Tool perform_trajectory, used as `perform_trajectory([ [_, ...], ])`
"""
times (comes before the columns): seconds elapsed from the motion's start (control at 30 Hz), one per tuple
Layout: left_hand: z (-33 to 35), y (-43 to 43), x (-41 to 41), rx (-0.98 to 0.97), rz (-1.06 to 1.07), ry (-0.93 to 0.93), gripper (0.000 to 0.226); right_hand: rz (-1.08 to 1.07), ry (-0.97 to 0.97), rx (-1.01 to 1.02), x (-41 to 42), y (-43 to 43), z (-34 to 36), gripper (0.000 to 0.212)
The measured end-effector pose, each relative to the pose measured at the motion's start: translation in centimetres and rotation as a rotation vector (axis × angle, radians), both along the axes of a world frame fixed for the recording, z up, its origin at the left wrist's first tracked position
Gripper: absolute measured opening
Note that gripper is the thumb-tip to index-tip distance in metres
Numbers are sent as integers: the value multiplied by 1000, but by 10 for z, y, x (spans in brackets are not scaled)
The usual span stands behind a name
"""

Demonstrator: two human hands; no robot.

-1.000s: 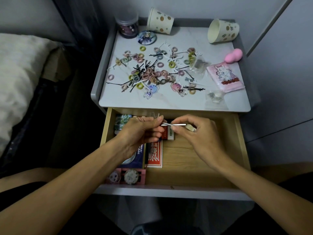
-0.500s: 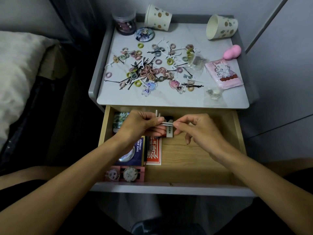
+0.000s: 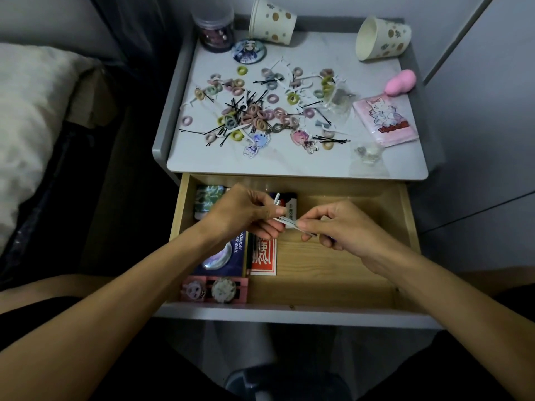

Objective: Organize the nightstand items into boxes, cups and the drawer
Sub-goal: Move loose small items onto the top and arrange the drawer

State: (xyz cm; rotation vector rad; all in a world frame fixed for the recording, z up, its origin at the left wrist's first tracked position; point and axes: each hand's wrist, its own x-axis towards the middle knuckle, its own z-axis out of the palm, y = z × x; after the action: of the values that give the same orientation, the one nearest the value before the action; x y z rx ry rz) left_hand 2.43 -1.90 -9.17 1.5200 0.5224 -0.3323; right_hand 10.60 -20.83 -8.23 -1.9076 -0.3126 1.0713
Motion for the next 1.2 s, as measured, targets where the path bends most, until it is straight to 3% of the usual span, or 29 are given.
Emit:
perform_trajectory([
  [0.23,-4,5,0,73,74,33,11,-75,22,-17,-2,1,-13,14],
  [0.6,-11,6,-1,54,34,71,11,65,47,-12,-4,0,-19,15],
  [0.83,-13,-2,6,78,102,62,15,-82,112,-42,7,-13,-48,14],
  [0.93,-12,5,10,364,26,22,13,-232,140,-107,15,-26,-66,9],
  [1.03,-6,13,6,948,-200,15,18,-379,137,-152,19,-29,-78,9],
  [1.1,0,17,-2,1293,-239,81,28,-437,117,-174,18,-22,-81,7],
  [1.2,7,35,-16,1459,-183,245,42,-500,93,-183,11,-6,-83,8],
])
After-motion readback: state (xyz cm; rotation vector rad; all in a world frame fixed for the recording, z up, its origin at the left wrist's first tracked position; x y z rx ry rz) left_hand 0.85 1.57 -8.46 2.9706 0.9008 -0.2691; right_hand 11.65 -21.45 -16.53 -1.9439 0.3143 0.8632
